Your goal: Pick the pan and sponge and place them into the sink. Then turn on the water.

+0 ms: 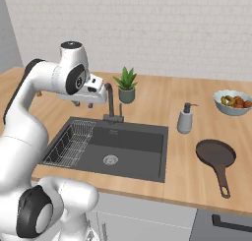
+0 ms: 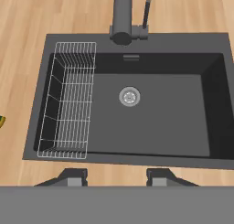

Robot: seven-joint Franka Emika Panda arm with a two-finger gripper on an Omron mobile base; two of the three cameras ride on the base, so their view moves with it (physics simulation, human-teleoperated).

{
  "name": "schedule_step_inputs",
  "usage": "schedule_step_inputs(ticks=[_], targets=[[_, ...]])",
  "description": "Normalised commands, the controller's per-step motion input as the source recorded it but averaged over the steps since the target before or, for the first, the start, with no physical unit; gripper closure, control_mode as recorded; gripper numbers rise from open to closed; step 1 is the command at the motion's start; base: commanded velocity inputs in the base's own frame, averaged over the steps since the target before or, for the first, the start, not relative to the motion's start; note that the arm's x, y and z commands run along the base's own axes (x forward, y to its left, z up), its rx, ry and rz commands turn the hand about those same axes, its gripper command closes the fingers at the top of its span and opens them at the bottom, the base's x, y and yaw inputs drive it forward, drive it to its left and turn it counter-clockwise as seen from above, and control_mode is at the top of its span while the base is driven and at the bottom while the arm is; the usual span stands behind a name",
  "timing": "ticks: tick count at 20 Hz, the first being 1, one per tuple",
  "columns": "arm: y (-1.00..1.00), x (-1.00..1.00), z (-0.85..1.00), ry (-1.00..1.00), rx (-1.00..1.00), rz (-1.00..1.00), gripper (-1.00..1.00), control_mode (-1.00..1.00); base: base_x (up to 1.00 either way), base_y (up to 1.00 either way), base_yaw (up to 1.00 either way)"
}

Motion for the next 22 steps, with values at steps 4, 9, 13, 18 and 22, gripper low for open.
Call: schedule_step_inputs(ticks=[4,9,13,18,22], targets=[[-0.08,-0.19,0.00,0.00,0.00,-0.01,-1.00,-1.00,0.00,0.00,0.00],[-0.84,-0.33,-0.24,0.00,0.06,-0.07,-1.00,-1.00,0.00,0.00,0.00],[-1.00,-0.21,-0.42,0.00,0.03,-0.07,-1.00,-1.00,0.00,0.00,0.00],[-1.00,-0.11,-0.49,0.00,-0.10,-0.07,-1.00,-1.00,0.00,0.00,0.00],[-0.92,0.00,-0.40,0.08,-0.25,-0.08,-1.00,-1.00,0.00,0.00,0.00]])
